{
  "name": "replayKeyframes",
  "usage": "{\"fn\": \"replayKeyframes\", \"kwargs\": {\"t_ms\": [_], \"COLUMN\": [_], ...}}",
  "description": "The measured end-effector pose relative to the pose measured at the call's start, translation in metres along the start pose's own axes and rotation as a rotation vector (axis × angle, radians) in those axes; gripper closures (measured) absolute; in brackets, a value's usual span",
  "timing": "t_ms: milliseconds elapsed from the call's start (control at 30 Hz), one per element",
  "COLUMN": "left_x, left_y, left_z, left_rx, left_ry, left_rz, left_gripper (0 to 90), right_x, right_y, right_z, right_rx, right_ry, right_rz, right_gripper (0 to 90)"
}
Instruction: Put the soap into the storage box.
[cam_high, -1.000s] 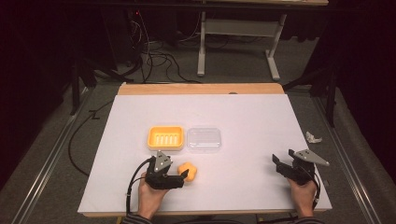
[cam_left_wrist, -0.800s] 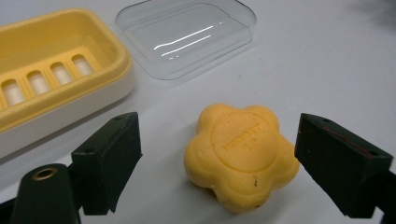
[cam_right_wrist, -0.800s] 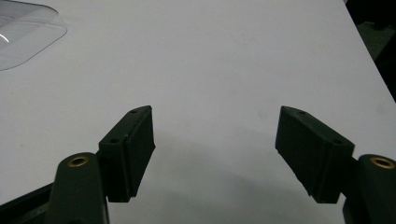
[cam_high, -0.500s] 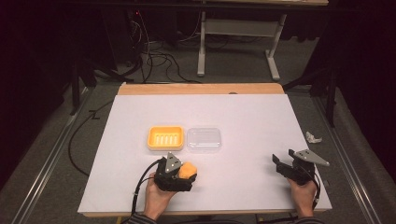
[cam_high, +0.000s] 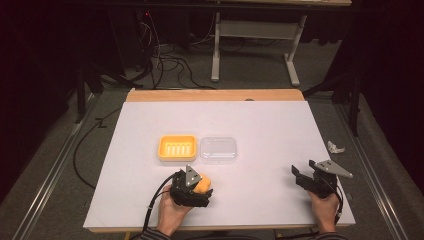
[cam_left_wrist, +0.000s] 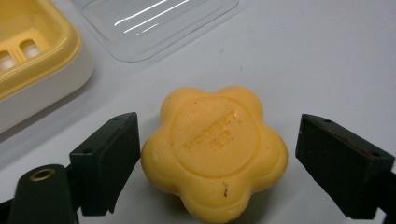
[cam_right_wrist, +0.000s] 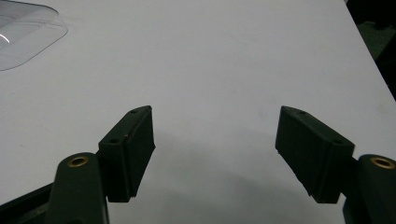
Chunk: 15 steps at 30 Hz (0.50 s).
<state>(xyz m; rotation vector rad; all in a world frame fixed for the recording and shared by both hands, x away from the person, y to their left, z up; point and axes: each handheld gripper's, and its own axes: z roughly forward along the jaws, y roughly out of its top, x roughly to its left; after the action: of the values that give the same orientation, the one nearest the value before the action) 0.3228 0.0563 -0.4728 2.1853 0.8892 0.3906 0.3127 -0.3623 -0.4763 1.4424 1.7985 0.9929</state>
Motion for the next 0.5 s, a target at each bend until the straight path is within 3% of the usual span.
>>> {"fn": "replayKeyframes", "kwargs": {"t_ms": [500], "left_x": [-0.0021], "left_y": [-0.0011], "left_z": [0.0049], "left_rx": [0.022], "left_ry": [0.028], "left_rz": [0.019], "left_gripper": [22.6], "right_x": [-0.0003], "right_y": [0.0001], "right_z": [0.0004], "right_rx": [0.004], "right_ry": [0.001], "right_rz": [0.003], "right_gripper": [28.5]}}
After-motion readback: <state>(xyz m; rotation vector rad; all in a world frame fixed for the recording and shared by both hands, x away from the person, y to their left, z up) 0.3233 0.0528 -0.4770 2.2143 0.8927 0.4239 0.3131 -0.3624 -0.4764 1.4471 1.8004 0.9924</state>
